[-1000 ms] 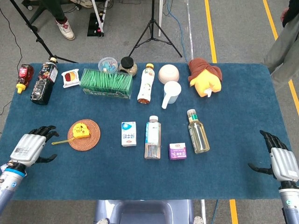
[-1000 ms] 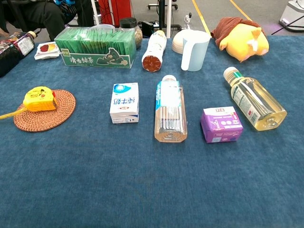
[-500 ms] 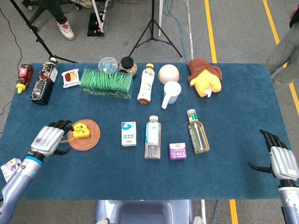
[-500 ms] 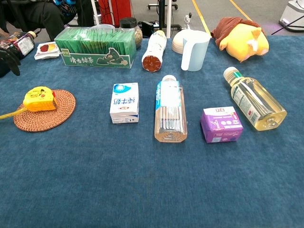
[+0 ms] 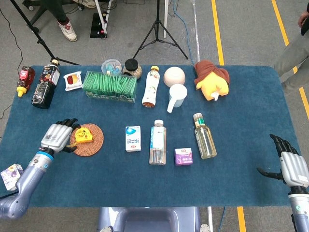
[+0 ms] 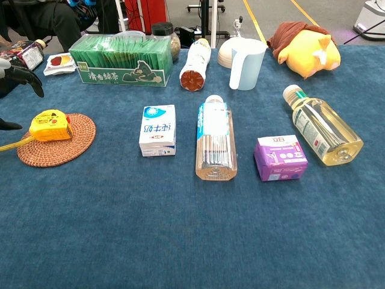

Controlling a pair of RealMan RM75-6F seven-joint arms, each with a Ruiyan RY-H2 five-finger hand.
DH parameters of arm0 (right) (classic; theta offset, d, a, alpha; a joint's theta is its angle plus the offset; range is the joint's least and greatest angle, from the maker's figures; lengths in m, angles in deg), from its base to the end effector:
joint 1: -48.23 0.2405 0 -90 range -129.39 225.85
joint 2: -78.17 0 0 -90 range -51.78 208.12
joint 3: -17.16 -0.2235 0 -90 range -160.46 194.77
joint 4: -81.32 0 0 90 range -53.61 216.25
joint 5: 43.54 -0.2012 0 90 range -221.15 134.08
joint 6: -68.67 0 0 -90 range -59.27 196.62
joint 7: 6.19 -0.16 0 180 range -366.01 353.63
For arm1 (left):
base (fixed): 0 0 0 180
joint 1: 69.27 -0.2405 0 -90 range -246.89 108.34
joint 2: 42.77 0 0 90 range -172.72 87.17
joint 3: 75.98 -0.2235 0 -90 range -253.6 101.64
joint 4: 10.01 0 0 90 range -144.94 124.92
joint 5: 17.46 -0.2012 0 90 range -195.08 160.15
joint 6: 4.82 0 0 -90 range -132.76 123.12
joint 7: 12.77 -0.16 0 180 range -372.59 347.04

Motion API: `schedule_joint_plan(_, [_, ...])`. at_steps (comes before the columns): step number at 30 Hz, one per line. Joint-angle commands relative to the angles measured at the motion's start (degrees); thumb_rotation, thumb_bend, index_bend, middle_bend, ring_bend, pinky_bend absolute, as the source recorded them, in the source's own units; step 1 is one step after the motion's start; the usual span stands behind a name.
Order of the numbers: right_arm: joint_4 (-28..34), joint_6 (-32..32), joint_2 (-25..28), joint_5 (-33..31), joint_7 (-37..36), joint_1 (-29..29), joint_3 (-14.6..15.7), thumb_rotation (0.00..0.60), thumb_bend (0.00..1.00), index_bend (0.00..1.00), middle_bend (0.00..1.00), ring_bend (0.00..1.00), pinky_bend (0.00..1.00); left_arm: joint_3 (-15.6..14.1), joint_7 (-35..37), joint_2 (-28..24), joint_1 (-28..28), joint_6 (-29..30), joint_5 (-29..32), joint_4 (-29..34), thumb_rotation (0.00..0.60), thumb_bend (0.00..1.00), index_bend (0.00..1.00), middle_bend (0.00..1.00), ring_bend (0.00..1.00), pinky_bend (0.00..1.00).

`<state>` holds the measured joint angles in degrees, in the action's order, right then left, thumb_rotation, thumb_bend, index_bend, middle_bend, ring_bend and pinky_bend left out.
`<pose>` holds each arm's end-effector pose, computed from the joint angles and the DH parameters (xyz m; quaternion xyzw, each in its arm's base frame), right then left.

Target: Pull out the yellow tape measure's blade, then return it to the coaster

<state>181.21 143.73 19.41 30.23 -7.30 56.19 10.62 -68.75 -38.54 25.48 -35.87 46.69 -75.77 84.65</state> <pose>-0.2827 -0.2168 0.1622 0.5504 -0.4711 0.3619 0.5867 -0.2154 0.3146 0.0699 -0.7394 -0.3859 -0.2314 0.5007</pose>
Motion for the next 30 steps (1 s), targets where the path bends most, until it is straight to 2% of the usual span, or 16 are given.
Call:
schedule_joint_plan(1, [0.2, 0.03, 0.09, -0.11, 0.1, -0.03, -0.02, 0.531, 0.14, 0.0, 0.13, 0.12, 0.19, -0.03, -0.49, 1.16, 0.97, -0.76, 1.62, -1.36, 0.579, 0.2, 0.21, 0.13, 0.13, 0.23])
schedule_joint_plan(15, [0.84, 0.19, 0.49, -0.58, 0.21, -0.21, -0.11, 0.531, 0.14, 0.0, 0.13, 0.12, 0.19, -0.77, -2.05, 5.68, 4.34, -3.13, 8.13, -7.43, 0.577, 0.19, 0.2, 0.12, 0.12, 0.23])
schedule_joint_plan(30, [1.31, 0.09, 0.92, -1.66, 0.72, -0.32, -0.28, 0.534, 0.14, 0.0, 0.13, 0.12, 0.19, -0.84, -0.27, 10.12, 7.01, -4.89, 10.31, -12.84, 0.585, 0.19, 0.2, 0.12, 0.12, 0.23])
